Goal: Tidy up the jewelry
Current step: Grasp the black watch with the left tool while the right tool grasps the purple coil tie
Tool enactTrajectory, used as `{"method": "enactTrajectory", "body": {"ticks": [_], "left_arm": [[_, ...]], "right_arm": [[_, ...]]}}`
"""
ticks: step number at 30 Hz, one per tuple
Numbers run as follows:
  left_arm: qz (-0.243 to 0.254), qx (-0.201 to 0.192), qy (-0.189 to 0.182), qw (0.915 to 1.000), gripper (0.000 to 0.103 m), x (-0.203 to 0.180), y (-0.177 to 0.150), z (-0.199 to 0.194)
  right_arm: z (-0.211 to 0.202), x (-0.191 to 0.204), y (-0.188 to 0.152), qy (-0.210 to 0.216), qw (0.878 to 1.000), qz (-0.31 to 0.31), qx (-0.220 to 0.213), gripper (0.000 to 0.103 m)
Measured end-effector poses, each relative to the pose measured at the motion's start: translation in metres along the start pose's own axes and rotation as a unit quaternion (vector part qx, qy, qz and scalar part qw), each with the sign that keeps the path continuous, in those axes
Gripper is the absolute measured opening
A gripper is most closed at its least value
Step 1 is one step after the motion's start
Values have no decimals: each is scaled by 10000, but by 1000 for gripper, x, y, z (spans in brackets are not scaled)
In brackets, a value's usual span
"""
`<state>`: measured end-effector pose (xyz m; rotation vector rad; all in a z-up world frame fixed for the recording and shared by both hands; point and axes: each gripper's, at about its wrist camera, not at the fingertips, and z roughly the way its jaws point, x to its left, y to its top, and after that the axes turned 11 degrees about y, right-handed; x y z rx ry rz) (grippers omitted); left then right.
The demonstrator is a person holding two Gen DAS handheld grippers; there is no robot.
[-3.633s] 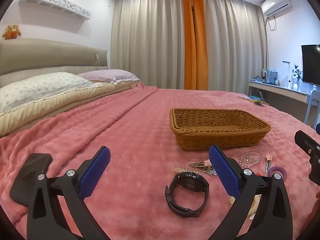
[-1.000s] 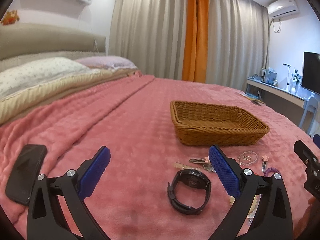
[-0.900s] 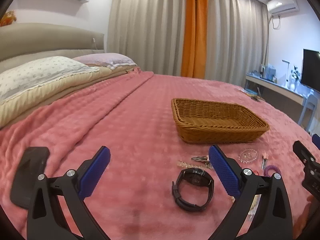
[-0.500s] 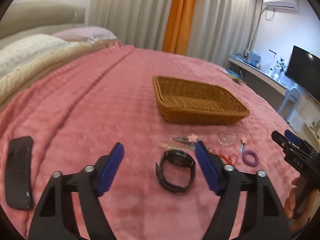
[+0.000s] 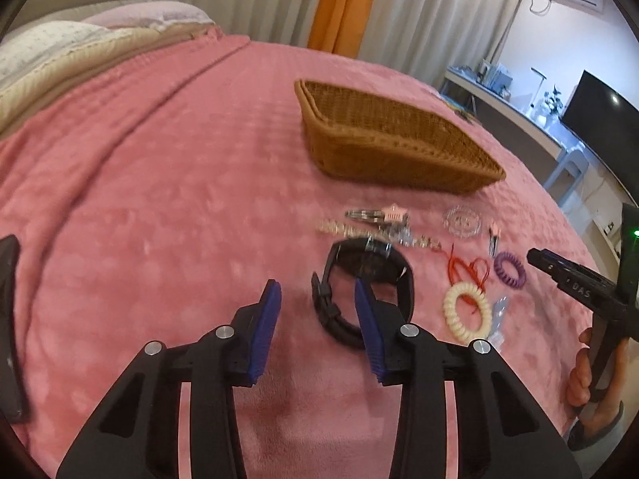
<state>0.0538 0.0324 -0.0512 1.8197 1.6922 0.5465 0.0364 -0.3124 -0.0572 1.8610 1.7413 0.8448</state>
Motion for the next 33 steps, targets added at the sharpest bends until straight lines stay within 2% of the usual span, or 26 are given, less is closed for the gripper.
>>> {"method": "enactTrajectory", "body": {"ticks": [6, 9, 10, 13, 16, 22, 27, 33], "left_arm": [[-137, 224, -190, 9995, 34, 2, -1, 15], [-152, 346, -229, 9990, 34, -2, 1, 24], [-146, 394, -220, 9989, 32, -4, 1, 27], [-119, 445, -148, 9988, 20, -8, 0, 31], [-192, 409, -135, 9989, 11, -7, 0, 31], [-13, 103, -105, 9999, 8, -13, -7, 17], [40, -207, -317, 9993, 8, -21, -6, -4], [62, -639, -479, 9968, 8, -34, 15, -36]], "right_arm": [[18, 8, -3, -164, 9994, -158, 262, 34], [28, 11, -5, -313, 9984, -251, 398, 30], [28, 12, -4, -324, 9983, -281, 397, 23], [28, 15, -6, -305, 9980, -388, 386, 12], [23, 18, -8, -229, 9982, -458, 312, 10], [5, 23, -9, -75, 9986, -522, 17, 9], [-17, 21, -5, 142, 9990, -391, -185, 9], [-57, 32, 26, 174, 9959, -524, -716, 9]]}}
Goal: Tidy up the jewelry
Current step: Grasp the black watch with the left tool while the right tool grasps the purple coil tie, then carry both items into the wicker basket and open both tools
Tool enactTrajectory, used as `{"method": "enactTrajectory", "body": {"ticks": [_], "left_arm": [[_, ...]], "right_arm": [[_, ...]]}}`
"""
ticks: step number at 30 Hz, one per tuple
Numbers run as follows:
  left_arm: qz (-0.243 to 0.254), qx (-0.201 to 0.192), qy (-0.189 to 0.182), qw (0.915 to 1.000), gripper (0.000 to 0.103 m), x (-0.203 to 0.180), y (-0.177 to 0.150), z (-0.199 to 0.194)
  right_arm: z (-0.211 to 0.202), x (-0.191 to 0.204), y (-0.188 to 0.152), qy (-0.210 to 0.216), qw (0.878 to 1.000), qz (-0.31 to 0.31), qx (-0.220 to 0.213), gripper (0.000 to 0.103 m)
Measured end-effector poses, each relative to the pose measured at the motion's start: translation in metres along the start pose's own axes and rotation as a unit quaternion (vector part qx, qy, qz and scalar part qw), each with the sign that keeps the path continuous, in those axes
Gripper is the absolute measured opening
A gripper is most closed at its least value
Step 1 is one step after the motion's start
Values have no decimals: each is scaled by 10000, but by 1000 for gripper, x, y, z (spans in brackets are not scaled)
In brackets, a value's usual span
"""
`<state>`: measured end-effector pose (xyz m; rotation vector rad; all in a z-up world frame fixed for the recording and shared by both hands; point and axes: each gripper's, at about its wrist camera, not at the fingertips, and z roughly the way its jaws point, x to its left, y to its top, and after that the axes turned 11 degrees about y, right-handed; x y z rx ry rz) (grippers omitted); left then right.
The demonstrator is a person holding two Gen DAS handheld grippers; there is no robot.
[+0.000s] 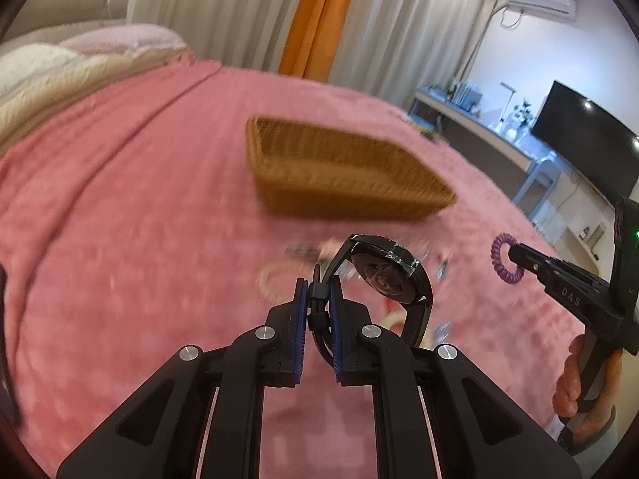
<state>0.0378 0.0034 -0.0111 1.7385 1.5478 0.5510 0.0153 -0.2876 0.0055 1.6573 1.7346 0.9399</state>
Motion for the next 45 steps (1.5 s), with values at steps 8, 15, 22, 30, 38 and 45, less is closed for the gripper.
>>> {"method": "enactTrajectory", "body": {"ticks": [8, 15, 22, 30, 38, 45], "left_arm": [[111, -500, 21, 9987, 8, -28, 70, 3], [87, -404, 85, 9991, 9, -45, 118, 60], [106, -58, 324, 9994, 9, -44, 130, 133], [370, 184, 530, 9977, 9, -50, 119, 166], [319, 205, 779, 9962, 18, -46, 114, 167], [53, -320, 148, 9994, 25, -39, 119, 120]], "right_arm": [[6, 7, 77, 72, 9981, -149, -600, 9], [72, 3, 127, 61, 9989, -58, -458, 9], [140, -10, 128, -23, 9997, 132, -221, 9], [185, -30, 109, 25, 9985, 446, 316, 9], [192, -40, 103, 312, 9955, 745, 492, 11], [161, -44, 105, 584, 9938, 940, 130, 56]]}}
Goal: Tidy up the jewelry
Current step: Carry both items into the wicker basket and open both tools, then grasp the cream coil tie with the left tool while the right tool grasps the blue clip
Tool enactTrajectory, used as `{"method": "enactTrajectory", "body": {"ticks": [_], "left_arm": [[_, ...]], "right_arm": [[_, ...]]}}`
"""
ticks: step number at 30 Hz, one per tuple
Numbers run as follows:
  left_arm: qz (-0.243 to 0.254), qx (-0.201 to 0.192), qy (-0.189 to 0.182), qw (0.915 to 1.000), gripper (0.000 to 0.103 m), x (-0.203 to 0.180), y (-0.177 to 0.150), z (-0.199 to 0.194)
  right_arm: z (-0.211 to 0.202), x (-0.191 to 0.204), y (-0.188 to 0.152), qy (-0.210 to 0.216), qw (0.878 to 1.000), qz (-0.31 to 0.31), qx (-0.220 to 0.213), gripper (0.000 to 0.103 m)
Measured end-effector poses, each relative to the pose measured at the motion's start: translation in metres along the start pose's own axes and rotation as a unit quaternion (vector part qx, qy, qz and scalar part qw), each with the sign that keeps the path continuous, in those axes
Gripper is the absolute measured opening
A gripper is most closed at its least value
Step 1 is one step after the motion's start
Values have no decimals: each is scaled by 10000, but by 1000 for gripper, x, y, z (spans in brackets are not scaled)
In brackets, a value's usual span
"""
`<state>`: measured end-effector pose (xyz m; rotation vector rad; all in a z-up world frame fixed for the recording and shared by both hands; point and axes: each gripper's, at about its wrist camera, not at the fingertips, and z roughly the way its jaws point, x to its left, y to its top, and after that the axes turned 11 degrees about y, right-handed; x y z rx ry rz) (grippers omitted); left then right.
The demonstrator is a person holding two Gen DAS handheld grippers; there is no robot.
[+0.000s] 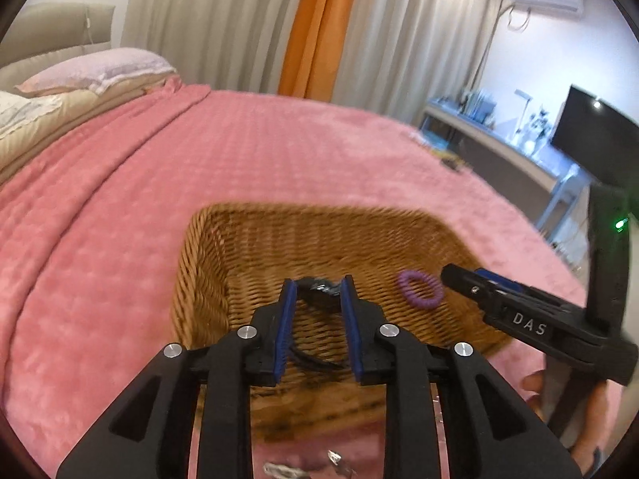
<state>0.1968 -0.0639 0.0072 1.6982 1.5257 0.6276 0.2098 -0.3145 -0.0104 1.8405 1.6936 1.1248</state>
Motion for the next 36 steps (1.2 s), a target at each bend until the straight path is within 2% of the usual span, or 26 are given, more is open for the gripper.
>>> {"method": "enactTrajectory", "body": {"ticks": [6, 11, 18, 22, 26, 29, 32, 36], "left_arm": [[-85, -387, -368, 9985, 33, 2, -6, -59], [117, -599, -586, 9964, 41, -1, -23, -111], [435, -511, -743, 9950, 42, -14, -68, -154], [474, -243, -756, 9957, 42, -13, -97, -153], [309, 332, -793, 9958, 41, -3, -121, -126], [188, 806, -873, 9927, 40, 3, -135, -101], [174, 1108, -946, 9892, 40, 3, -145, -84], [184, 1313, -980, 9863, 37, -1, -149, -68]], "right_arm": [[-50, 25, -13, -68, 9990, -380, -237, 56], [-100, 50, -37, -115, 9960, -759, -456, 56], [-146, 73, -82, -369, 9915, -1127, -530, 56], [-151, 76, -112, -248, 9937, -1041, -319, 56], [-149, 77, -142, -304, 9943, -1014, -128, 56], [-148, 72, -157, -368, 9954, -886, -24, 56], [-147, 65, -166, -315, 9970, -697, 94, 56], [-136, 63, -181, -118, 9975, -540, 435, 56]]}}
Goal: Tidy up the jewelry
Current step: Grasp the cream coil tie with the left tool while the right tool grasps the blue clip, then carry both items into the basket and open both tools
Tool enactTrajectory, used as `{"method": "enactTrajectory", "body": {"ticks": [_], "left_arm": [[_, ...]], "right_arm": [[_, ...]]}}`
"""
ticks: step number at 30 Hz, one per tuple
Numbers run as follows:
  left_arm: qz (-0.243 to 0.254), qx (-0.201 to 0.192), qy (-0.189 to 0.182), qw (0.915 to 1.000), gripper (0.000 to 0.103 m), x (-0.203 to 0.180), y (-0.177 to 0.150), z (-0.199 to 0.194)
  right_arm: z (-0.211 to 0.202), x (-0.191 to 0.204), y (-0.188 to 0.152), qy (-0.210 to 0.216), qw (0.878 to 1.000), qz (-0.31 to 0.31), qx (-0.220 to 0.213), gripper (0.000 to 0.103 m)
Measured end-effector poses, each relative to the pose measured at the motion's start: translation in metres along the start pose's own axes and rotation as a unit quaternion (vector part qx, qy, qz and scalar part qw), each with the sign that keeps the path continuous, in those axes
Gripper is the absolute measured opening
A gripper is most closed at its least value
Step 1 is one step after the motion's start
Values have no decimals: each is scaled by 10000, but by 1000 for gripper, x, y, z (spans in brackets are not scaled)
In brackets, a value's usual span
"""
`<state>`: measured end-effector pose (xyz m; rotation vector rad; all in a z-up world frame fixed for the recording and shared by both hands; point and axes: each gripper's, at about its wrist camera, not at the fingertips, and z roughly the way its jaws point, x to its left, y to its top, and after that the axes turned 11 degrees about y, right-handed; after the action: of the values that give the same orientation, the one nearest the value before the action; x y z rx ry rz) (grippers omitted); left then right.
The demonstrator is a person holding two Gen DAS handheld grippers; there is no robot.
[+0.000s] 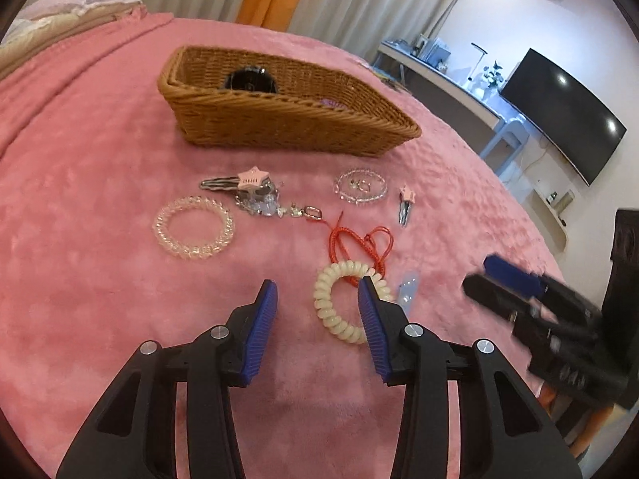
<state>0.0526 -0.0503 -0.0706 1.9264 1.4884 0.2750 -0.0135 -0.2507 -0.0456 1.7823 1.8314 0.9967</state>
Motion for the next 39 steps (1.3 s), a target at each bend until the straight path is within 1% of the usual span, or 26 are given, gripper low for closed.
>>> {"method": "enactTrajectory", "body": {"ticks": [2, 4, 5, 6, 7, 8, 10, 13, 18, 20, 21, 22, 24, 27, 31, 32, 34, 36, 39], "left_arm": [[31, 121, -36, 9999, 36, -2, 2, 7], [123, 198, 67, 9997, 34, -9, 2, 11], [195, 230, 151, 9994, 30, -13, 1, 14], [251, 246, 221, 9991, 23, -15, 1, 16], [275, 254, 259, 9990, 11, -16, 1, 17], [274, 271, 305, 9988, 10, -16, 1, 18], [193, 242, 262, 9992, 10, -14, 1, 15], [58, 157, 377, 9991, 10, -7, -3, 8], [-152, -74, 786, 9968, 10, 11, -12, -15], [-249, -127, 890, 9956, 10, 21, -16, -23], [-298, -143, 920, 9952, 10, 25, -17, -26], [-359, -135, 912, 9951, 10, 30, -19, -28], [-427, -71, 834, 9956, 10, 37, -22, -27], [-428, -19, 786, 9960, 10, 37, -24, -22], [-259, -6, 746, 9969, 10, 32, -27, -22], [-231, 0, 741, 9970, 10, 32, -28, -22], [-175, 0, 745, 9971, 10, 29, -30, -22], [-156, 1, 739, 9971, 10, 29, -31, -22], [-133, 16, 750, 9971, 11, 29, -32, -22]], "right_arm": [[7, 1, -5, 153, 9997, 118, 178, 56], [10, -1, -8, 303, 9989, 245, 272, 56], [12, -1, -8, 381, 9983, 315, 300, 56], [13, -2, -9, 419, 9979, 380, 326, 56], [14, -2, -9, 441, 9975, 420, 349, 55], [15, -3, -10, 491, 9969, 471, 386, 54], [18, -2, -11, 576, 9959, 505, 492, 54], [26, 7, -12, 680, 9945, 439, 660, 53], [42, 12, -8, 694, 9935, 501, 750, 50], [45, 10, -5, 760, 9925, 602, 751, 47], [46, 9, -3, 786, 9919, 652, 754, 44], [50, 9, -1, 811, 9912, 706, 767, 40], [55, 9, 1, 821, 9908, 734, 790, 37], [63, 19, 3, 664, 9929, 559, 815, 36], [72, 33, 5, 259, 9958, 285, 833, 35], [72, 33, 4, 216, 9960, 260, 829, 33], [72, 35, 3, 76, 9967, 191, 791, 21], [69, 32, 0, 117, 9969, 201, 753, 15], [62, 25, -4, 179, 9970, 215, 722, 10]]}}
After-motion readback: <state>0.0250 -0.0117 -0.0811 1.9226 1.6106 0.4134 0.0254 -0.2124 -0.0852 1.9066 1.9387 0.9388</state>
